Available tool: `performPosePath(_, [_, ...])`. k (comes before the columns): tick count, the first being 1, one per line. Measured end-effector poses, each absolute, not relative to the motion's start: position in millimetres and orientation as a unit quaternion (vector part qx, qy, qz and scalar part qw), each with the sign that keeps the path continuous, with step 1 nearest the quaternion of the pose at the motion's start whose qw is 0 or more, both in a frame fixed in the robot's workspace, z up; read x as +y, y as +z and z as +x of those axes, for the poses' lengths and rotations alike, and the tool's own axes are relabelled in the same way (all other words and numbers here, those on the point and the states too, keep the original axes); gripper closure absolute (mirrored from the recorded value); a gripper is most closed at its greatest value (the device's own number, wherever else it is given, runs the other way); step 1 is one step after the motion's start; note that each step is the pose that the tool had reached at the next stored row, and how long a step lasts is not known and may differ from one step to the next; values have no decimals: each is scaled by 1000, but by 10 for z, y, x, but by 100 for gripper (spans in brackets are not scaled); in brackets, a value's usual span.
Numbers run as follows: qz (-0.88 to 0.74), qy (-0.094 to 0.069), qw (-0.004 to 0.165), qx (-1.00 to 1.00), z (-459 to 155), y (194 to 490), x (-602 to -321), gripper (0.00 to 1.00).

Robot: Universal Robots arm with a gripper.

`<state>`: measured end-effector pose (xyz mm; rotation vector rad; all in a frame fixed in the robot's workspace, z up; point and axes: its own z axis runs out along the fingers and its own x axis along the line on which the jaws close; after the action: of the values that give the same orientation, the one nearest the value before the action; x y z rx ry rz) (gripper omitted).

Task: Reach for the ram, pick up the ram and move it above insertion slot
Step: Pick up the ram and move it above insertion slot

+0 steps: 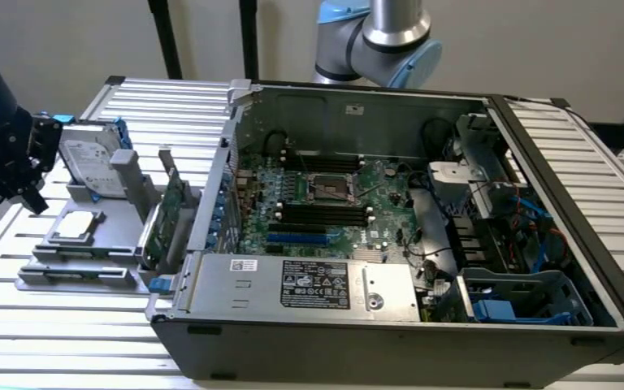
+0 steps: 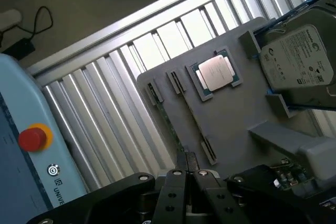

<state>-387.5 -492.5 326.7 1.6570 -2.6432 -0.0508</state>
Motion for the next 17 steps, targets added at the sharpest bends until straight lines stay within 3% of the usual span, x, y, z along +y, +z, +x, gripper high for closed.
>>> performPosePath(17, [655,-14,13,-755,-3875,3255,-4925,89])
